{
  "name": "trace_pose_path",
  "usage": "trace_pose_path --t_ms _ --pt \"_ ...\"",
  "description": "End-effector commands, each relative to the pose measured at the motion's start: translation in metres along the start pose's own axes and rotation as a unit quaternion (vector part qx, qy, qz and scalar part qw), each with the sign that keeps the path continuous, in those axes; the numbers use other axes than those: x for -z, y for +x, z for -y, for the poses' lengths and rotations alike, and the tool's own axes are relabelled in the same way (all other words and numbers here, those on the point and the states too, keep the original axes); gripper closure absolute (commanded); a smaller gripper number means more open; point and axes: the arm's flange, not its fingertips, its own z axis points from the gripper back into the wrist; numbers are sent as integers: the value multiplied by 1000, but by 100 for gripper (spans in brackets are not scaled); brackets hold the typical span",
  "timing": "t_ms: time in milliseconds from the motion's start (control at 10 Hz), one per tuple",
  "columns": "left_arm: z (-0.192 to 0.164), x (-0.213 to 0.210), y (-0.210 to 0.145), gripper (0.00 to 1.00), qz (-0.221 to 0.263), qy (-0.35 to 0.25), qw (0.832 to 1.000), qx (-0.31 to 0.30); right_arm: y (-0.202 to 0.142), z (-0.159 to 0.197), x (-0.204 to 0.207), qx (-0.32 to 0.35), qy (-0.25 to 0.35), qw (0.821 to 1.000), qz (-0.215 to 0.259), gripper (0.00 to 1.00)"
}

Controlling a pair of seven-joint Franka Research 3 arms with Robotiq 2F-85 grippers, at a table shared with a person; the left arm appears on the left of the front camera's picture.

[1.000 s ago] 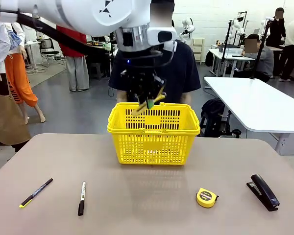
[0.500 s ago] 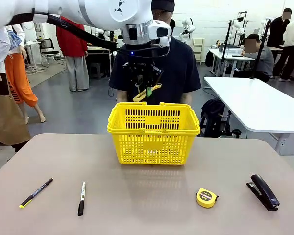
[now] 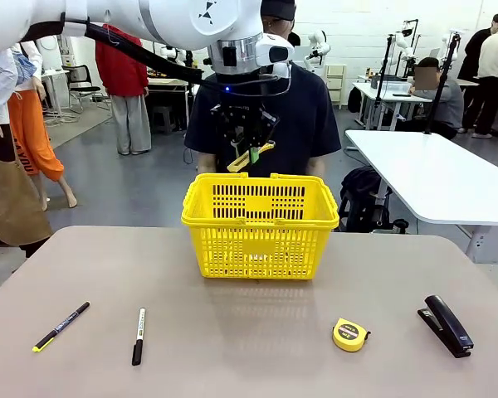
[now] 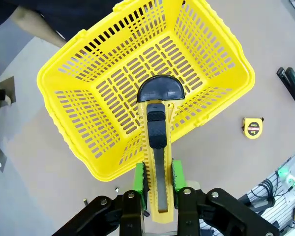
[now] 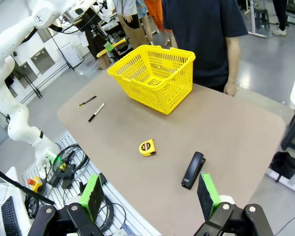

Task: Place the items the person wants into the basket.
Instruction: Pick up the item the person points to and place it in the Market Basket.

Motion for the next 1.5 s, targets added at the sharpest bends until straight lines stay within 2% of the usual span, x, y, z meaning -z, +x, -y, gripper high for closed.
trace_pose_path --t_ms 0,200,700,1200,1400 --pt "-1 33 -9 74 -17 -24 999 21 1 0 0 -6 10 1000 15 0" --pt "-3 75 -4 74 -40 -62 994 83 1 0 0 -6 10 1000 15 0" --pt "-10 129 34 74 -65 -19 974 217 1 0 0 -6 10 1000 15 0" --pt "-20 179 62 74 -81 -8 957 280 1 0 0 -6 10 1000 15 0" --pt "-23 196 67 74 -81 -15 956 280 1 0 0 -6 10 1000 15 0"
